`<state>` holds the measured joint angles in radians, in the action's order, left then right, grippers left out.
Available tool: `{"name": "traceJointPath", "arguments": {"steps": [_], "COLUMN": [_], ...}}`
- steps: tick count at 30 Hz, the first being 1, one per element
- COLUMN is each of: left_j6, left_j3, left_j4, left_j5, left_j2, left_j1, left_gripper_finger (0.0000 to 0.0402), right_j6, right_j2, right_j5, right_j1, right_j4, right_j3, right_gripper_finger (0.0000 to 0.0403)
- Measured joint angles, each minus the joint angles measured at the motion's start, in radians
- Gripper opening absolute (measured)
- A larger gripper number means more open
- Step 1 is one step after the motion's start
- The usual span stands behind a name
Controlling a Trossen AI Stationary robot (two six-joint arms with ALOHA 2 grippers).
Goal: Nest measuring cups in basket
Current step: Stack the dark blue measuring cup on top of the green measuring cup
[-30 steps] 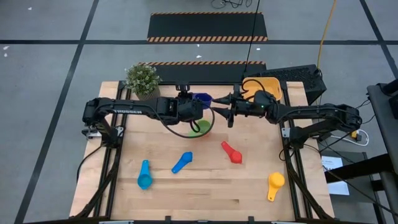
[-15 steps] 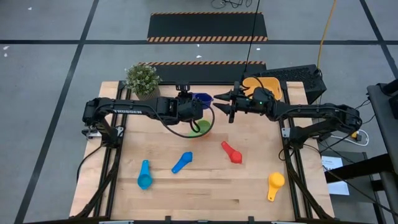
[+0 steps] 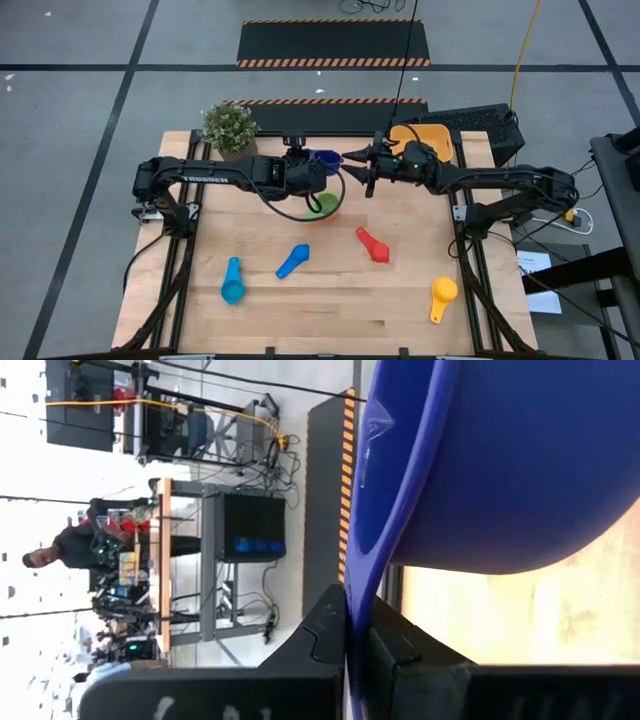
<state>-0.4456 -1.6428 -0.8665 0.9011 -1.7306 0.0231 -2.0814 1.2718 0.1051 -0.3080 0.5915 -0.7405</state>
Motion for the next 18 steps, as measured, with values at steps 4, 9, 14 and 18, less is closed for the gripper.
{"name": "traceJointPath", "arguments": {"steps": [4, 9, 14, 18], "left_j6": [0.002, 0.003, 0.002, 0.002], "left_j3": [0.0, 0.0, 0.0, 0.0], "left_j4": [-0.004, -0.005, -0.007, -0.006], "left_j5": [0.007, 0.006, 0.002, -0.001], "left_j2": [0.002, 0.002, 0.002, 0.002], "left_j1": [0.001, 0.007, 0.008, 0.014], "left_gripper_finger": [0.0004, 0.0006, 0.0004, 0.0009], "right_j6": [-0.021, -0.026, -0.019, -0.015], "right_j2": [0.032, 0.04, 0.04, 0.04], "right_j5": [-0.001, -0.001, 0.003, 0.005], "right_j1": [0.0, 0.0, -0.005, -0.006], "right_j4": [0.058, 0.074, 0.078, 0.08], "right_j3": [0.001, 0.001, 0.001, 0.001], "right_gripper_finger": [0.0117, 0.0081, 0.0047, 0.0021]}}
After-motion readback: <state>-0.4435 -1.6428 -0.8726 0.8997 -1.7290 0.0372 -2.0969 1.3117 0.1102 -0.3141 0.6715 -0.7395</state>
